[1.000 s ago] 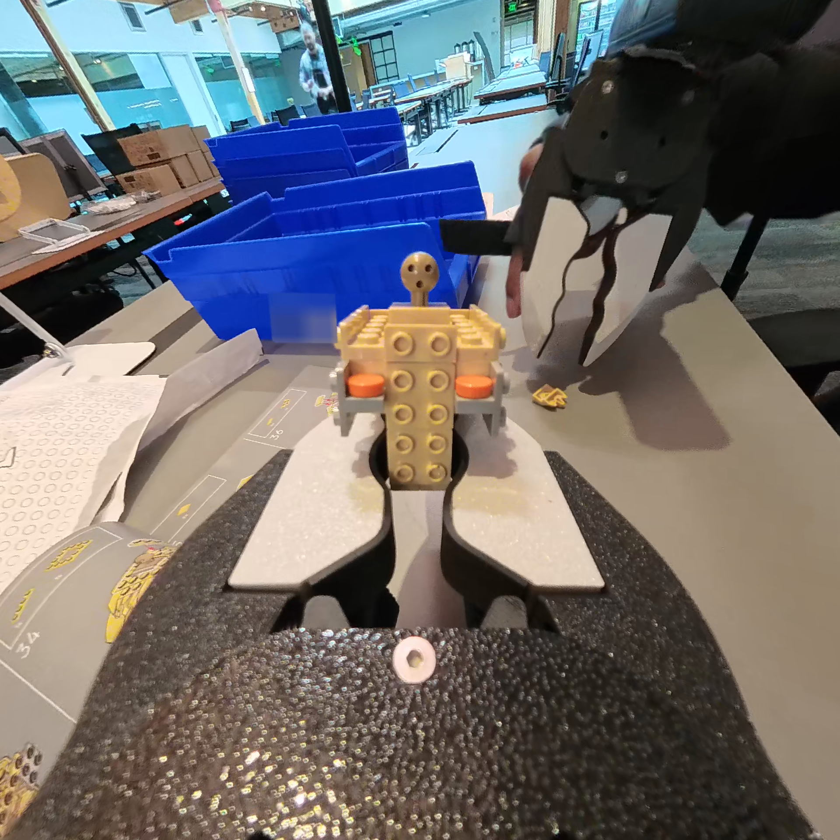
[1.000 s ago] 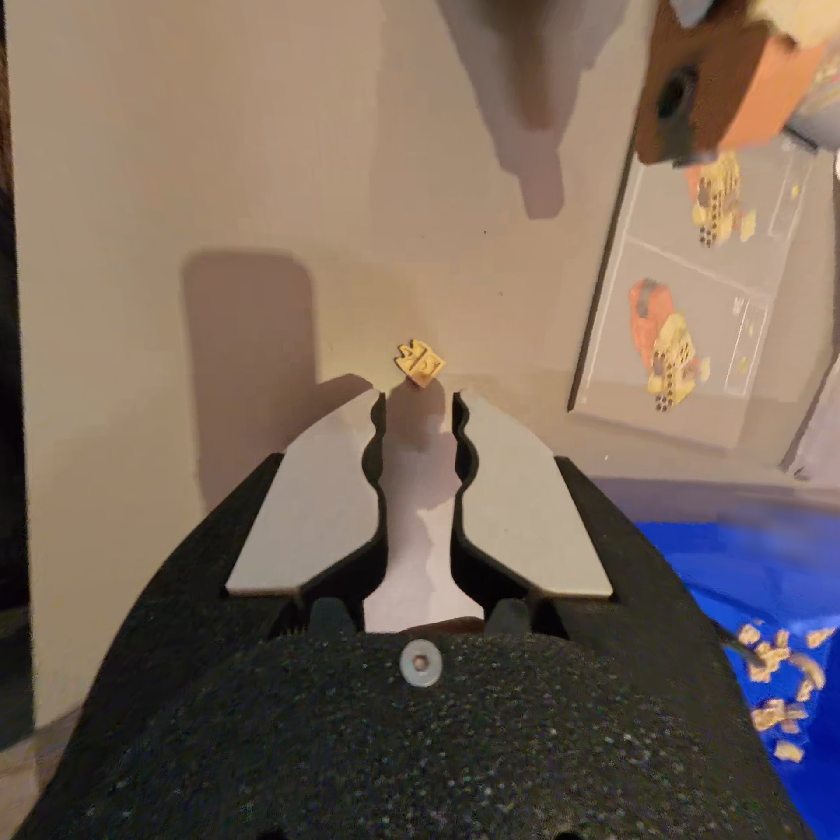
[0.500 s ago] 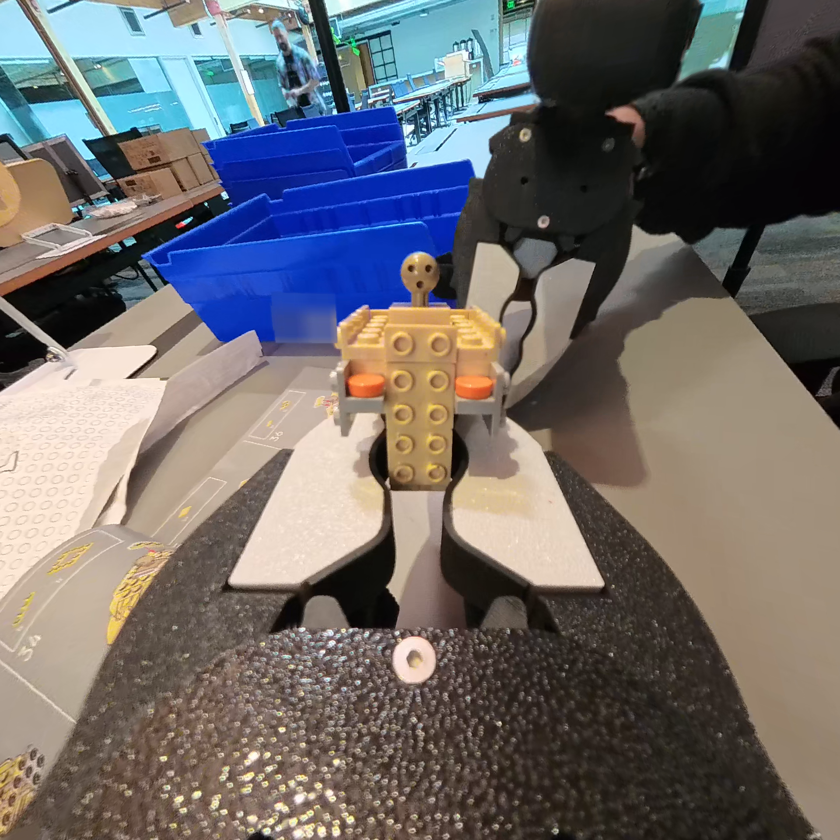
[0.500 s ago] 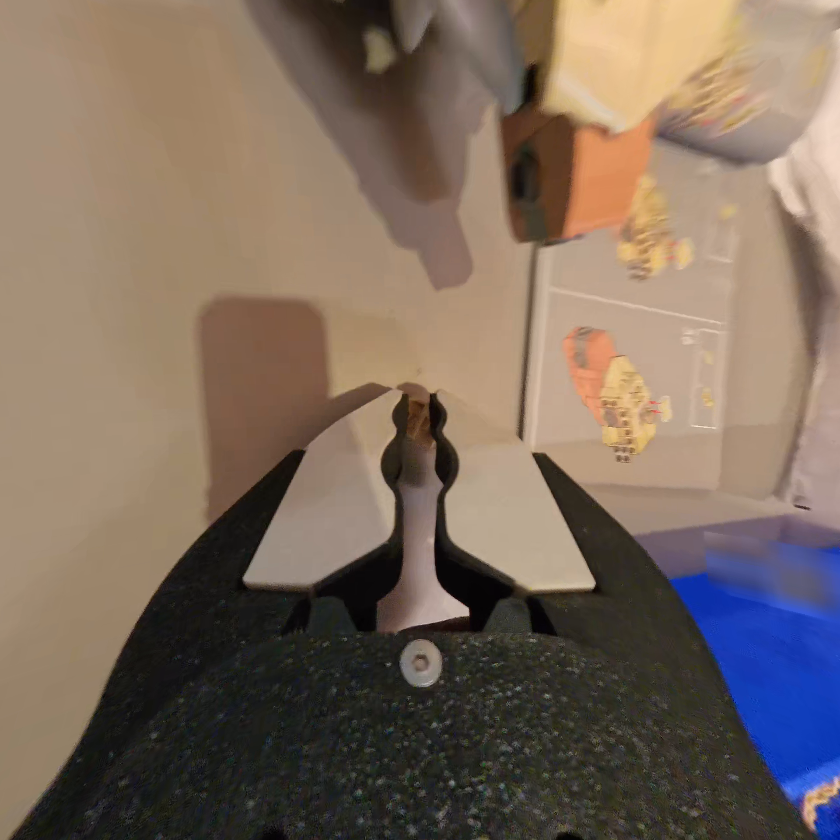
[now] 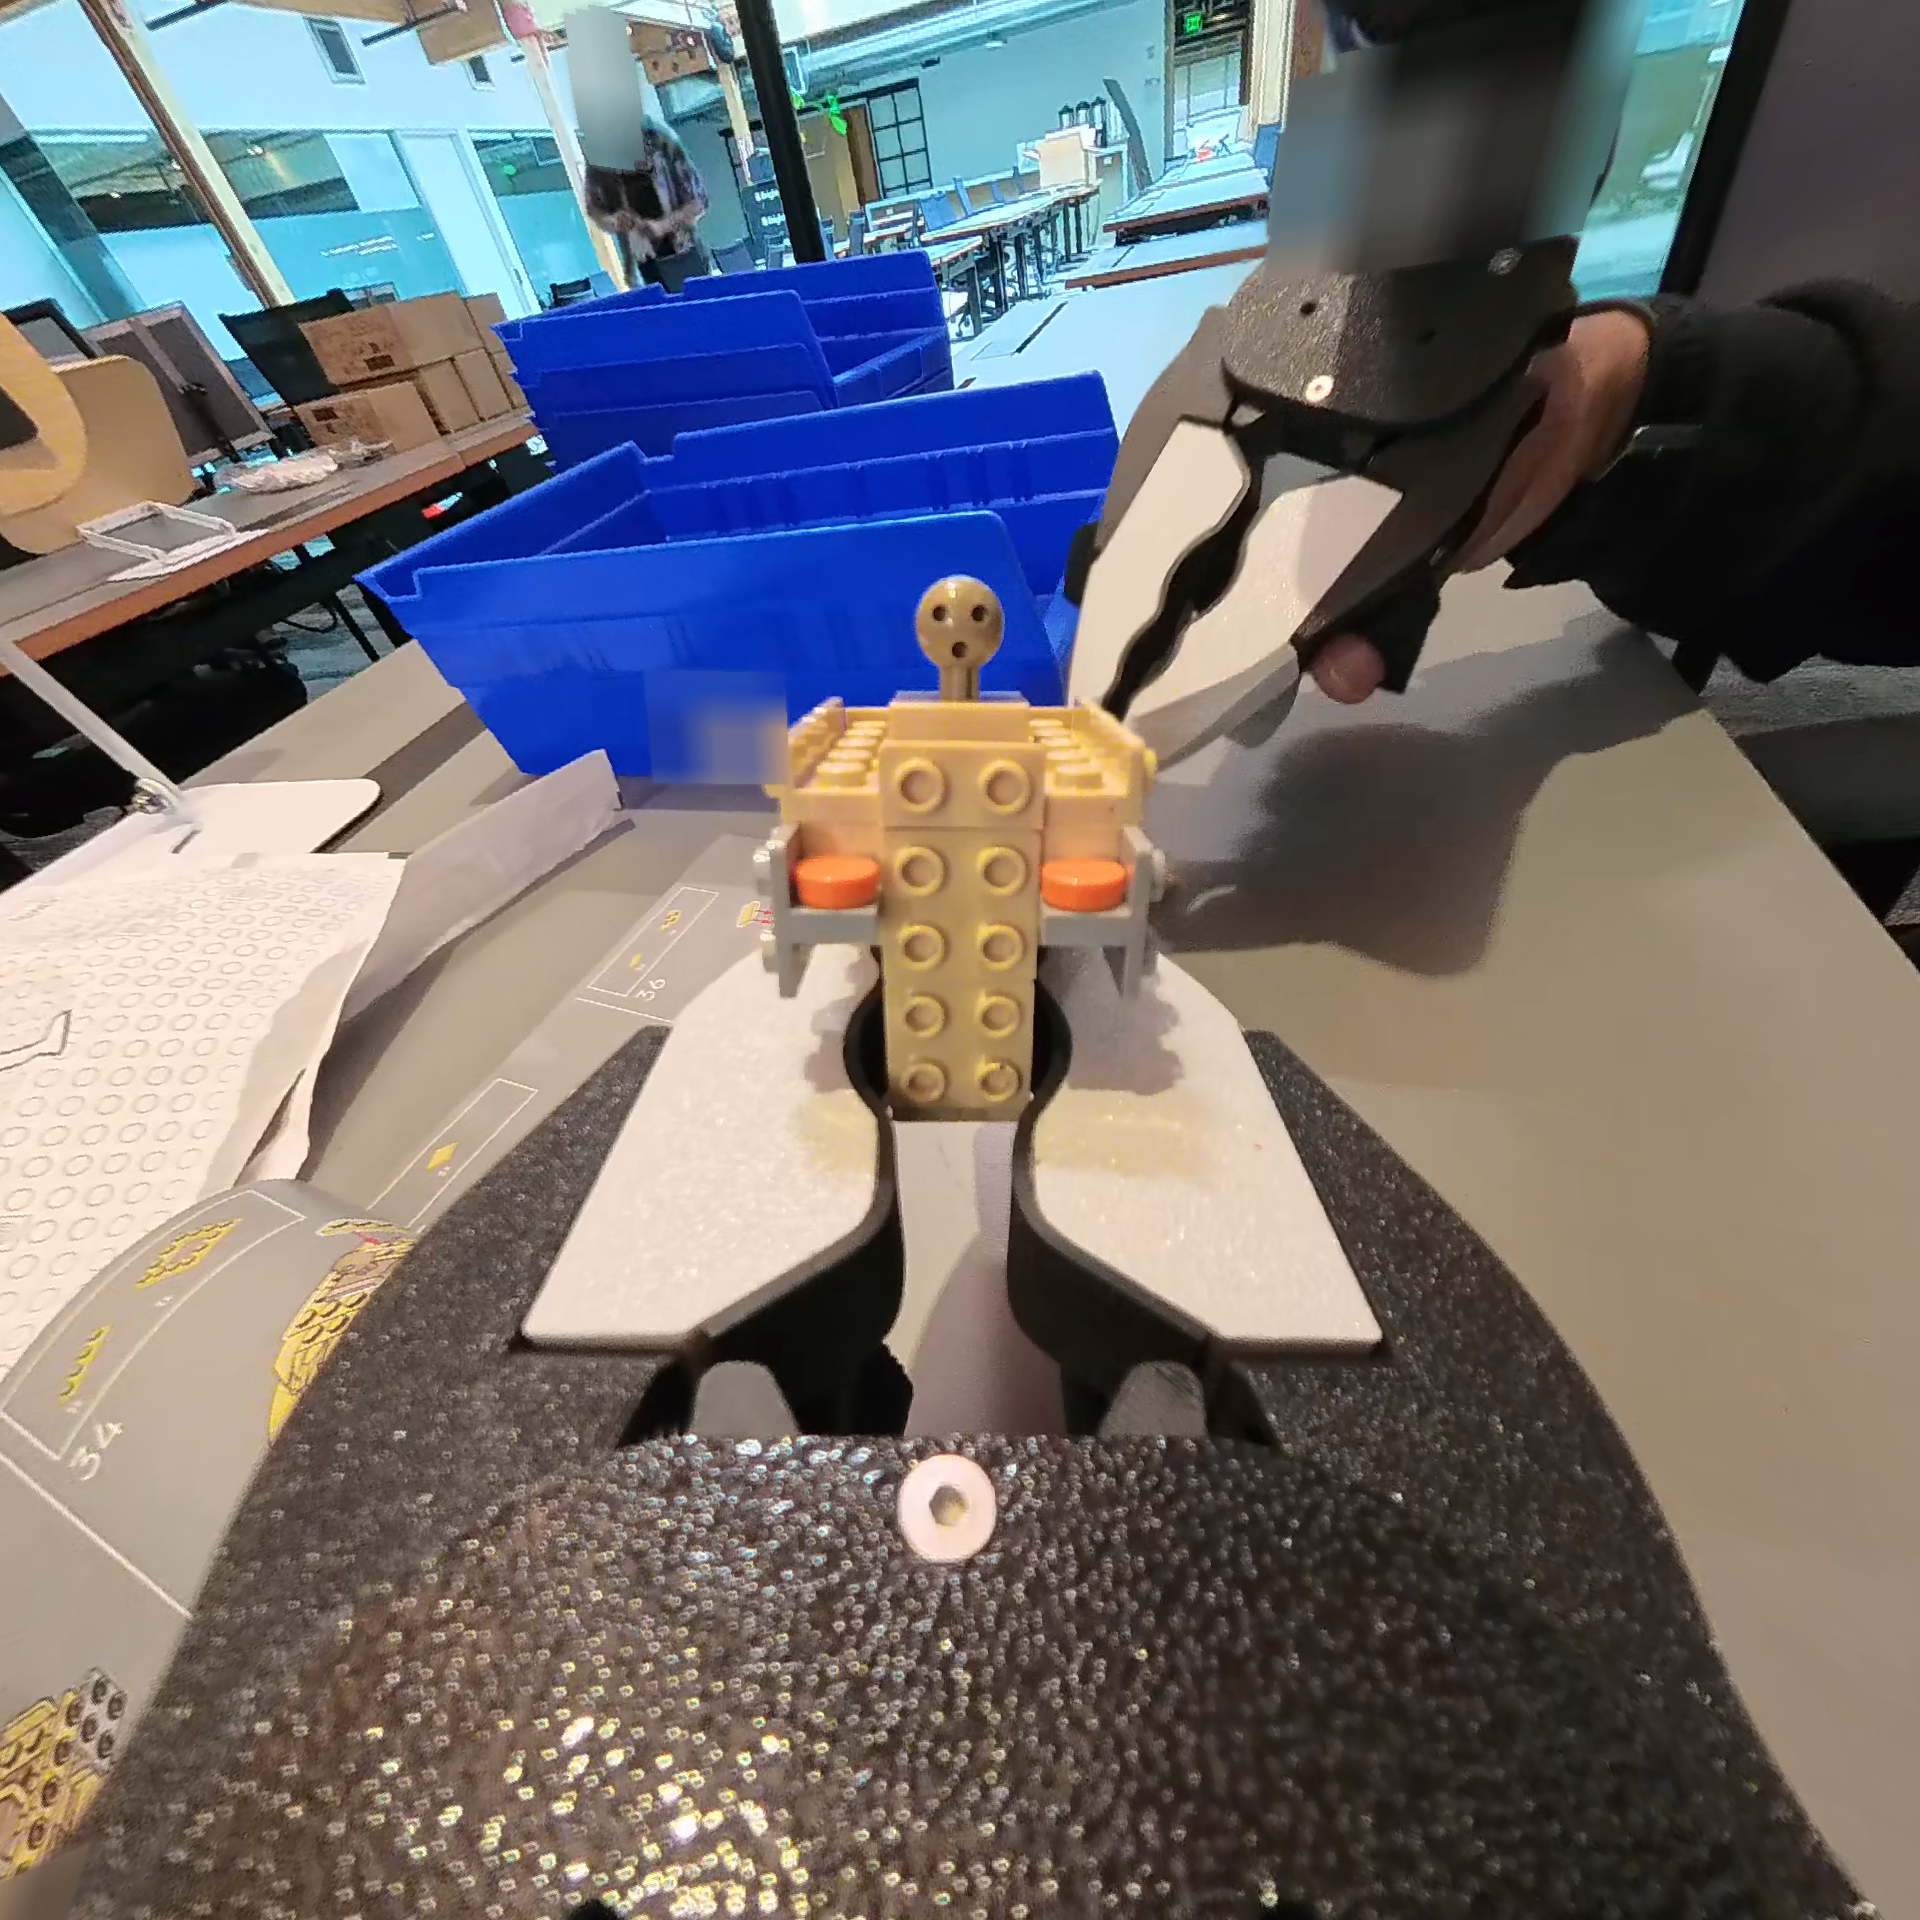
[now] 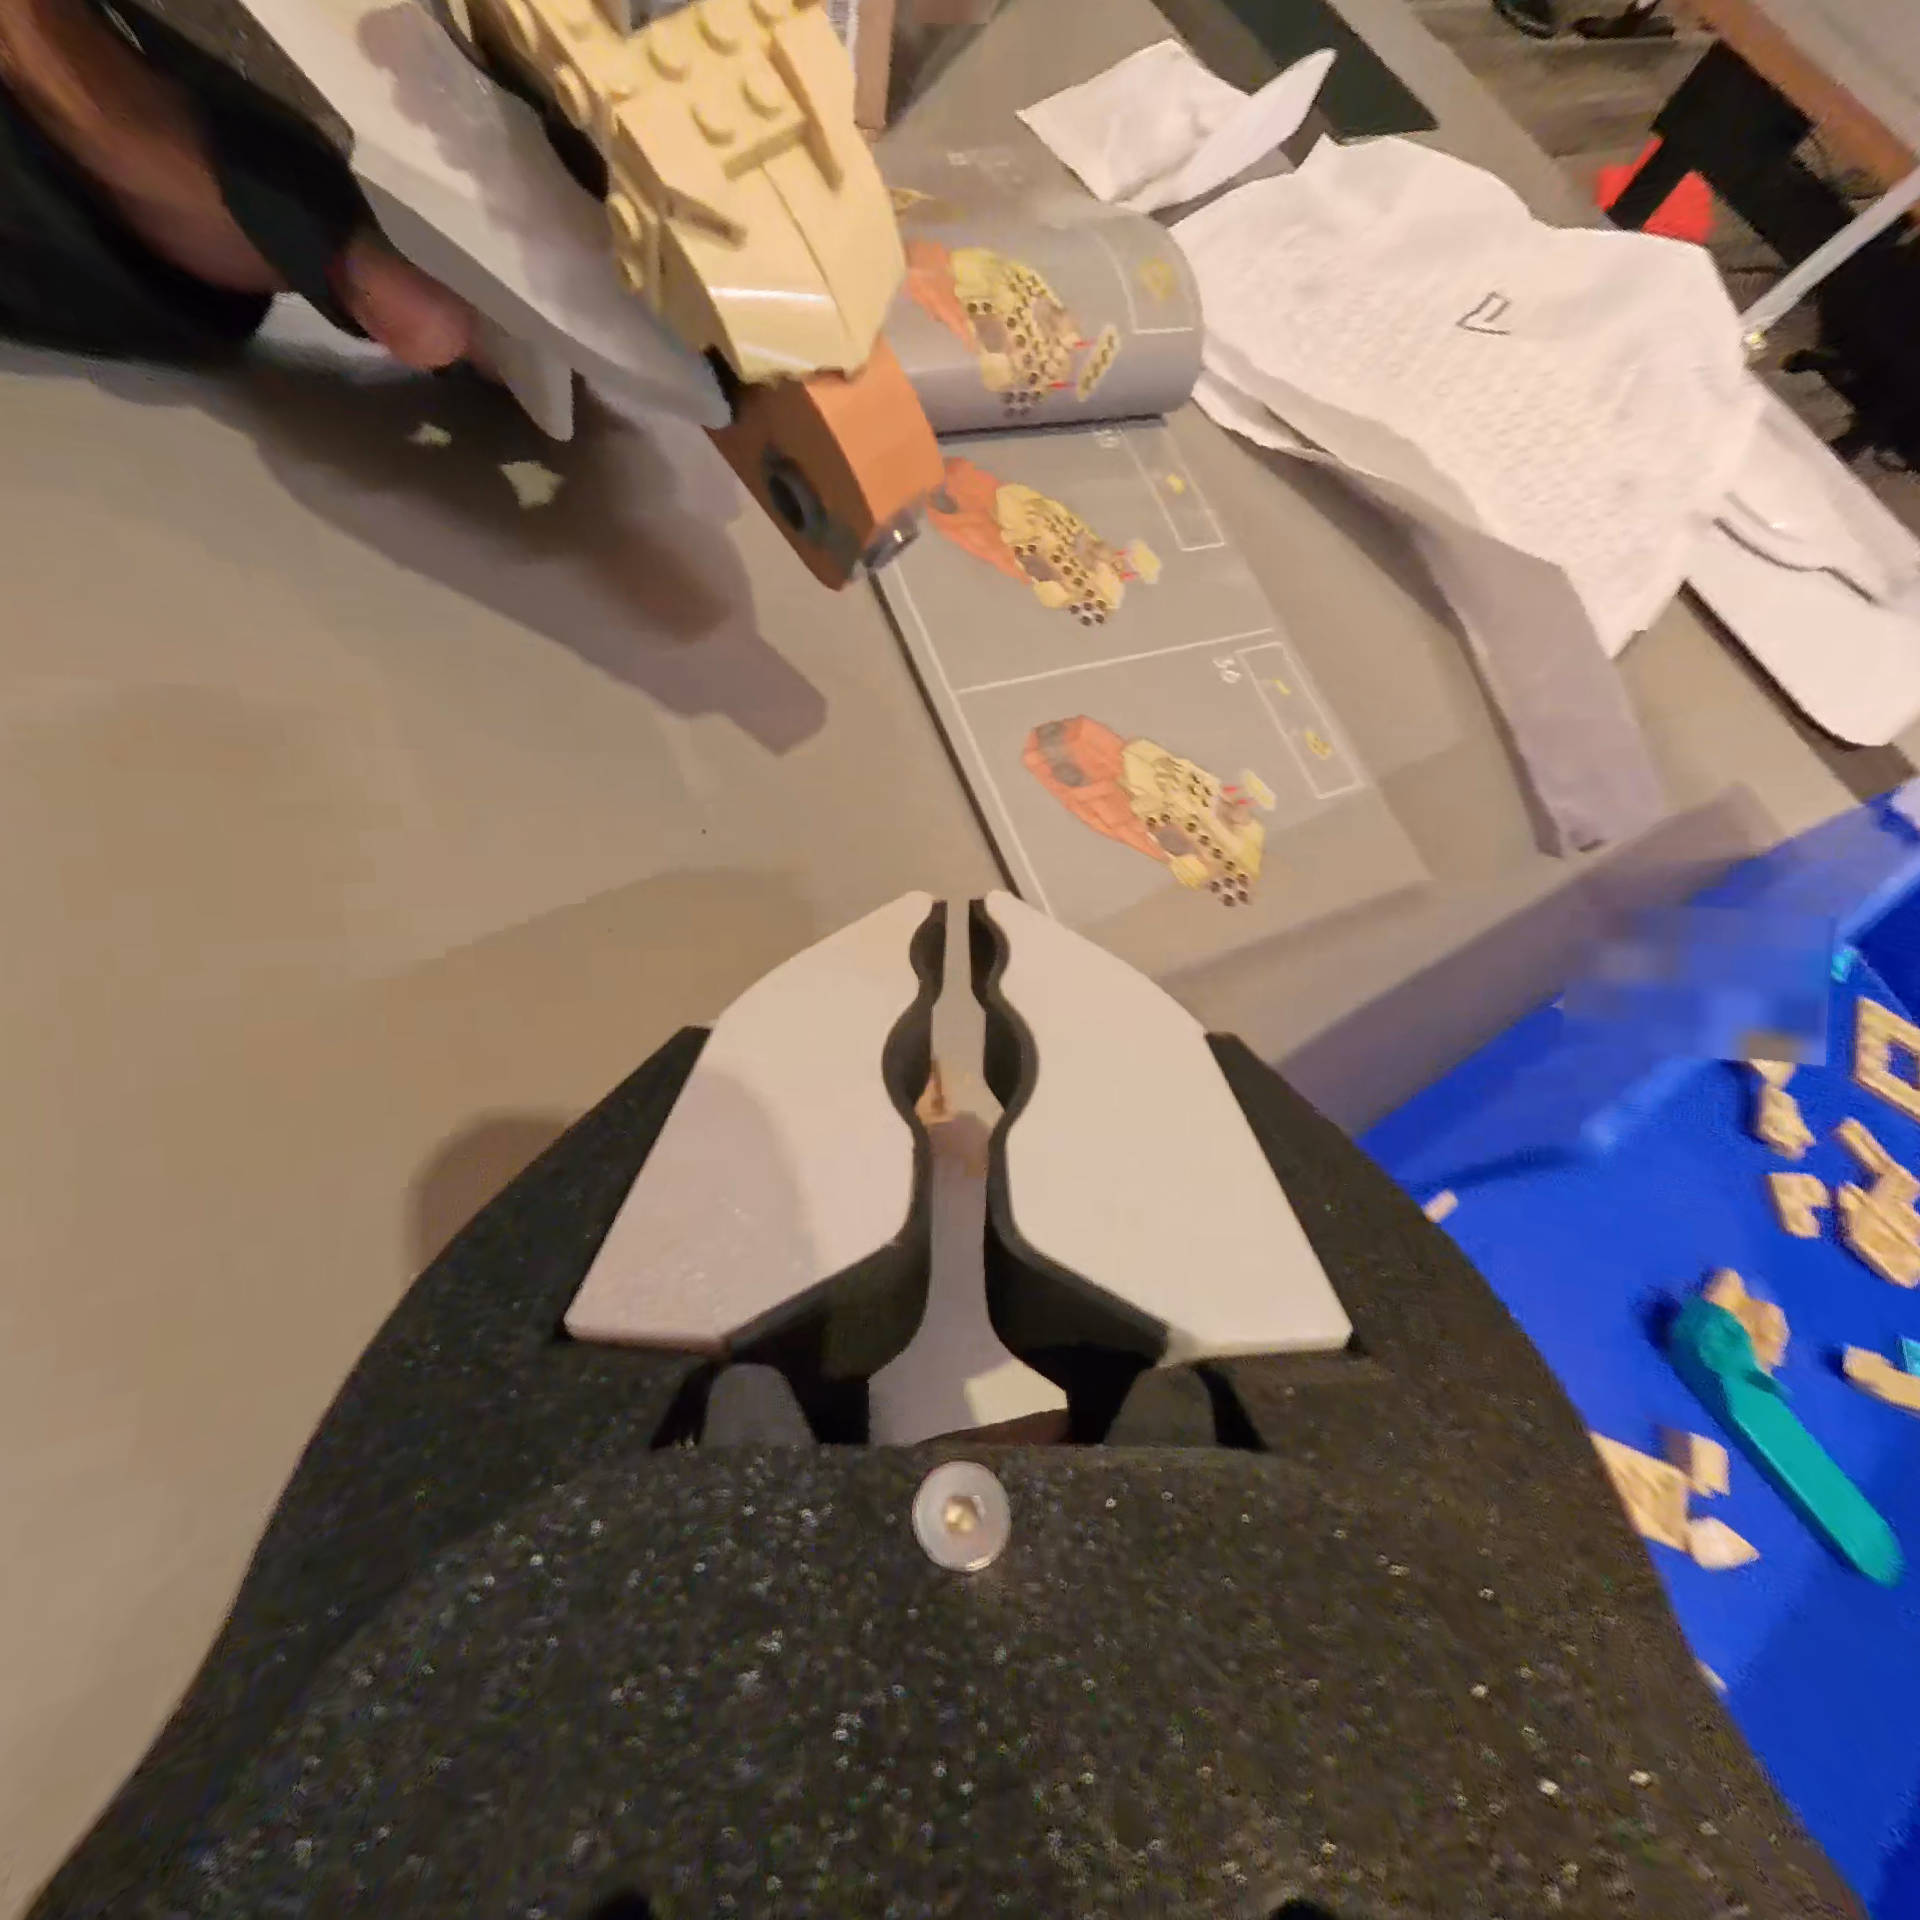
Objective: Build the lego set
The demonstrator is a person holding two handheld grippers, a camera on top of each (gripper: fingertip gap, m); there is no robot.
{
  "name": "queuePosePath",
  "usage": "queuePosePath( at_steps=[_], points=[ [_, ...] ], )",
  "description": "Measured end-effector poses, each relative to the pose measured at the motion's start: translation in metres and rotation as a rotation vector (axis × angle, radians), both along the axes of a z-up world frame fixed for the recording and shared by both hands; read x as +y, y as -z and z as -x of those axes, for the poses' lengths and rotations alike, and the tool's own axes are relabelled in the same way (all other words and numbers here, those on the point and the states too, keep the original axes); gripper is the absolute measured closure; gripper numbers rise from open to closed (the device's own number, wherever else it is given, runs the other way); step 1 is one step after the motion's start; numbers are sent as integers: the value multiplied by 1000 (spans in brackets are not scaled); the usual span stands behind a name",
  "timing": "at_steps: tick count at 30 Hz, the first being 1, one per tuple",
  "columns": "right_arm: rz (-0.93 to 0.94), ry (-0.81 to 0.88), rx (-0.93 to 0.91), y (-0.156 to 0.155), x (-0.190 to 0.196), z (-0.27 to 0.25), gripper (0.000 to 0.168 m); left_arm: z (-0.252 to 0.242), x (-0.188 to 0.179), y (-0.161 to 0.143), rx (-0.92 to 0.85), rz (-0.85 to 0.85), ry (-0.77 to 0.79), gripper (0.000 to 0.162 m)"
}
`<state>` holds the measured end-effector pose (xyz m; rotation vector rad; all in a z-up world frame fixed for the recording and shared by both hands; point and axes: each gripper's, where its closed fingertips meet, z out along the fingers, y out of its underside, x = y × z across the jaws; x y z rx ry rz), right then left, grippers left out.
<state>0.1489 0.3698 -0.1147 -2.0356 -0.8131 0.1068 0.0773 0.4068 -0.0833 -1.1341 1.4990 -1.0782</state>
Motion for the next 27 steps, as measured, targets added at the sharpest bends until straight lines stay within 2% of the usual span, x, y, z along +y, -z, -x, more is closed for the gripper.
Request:
queuePosePath(
  at_steps=[4,7,14,18,20,22,24,27],
  points=[
    [23,33,-95,9,-12,-24,164,0,-1,1,4,-6,2,144],
    [87,24,-99,24,-24,-34,162,0,-1,1,6,-9,3,144],
    [178,-109,-141,48,-25,-28,139,-1,-2,2,12,-20,4,144],
    [231,-118,-103,51,-20,-22,147,0,0,1,3,-8,1,144],
    [208,-95,-151,50,-15,-24,156,0,0,1,2,-5,1,144],
    [136,-98,-195,43,-9,-21,157,0,-1,1,4,-8,3,144],
    [99,-130,-120,32,-10,-4,157,0,-1,1,5,-8,4,144],
    [161,-162,236,8,-15,29,157,0,0,1,2,-4,2,144]
  ],
)
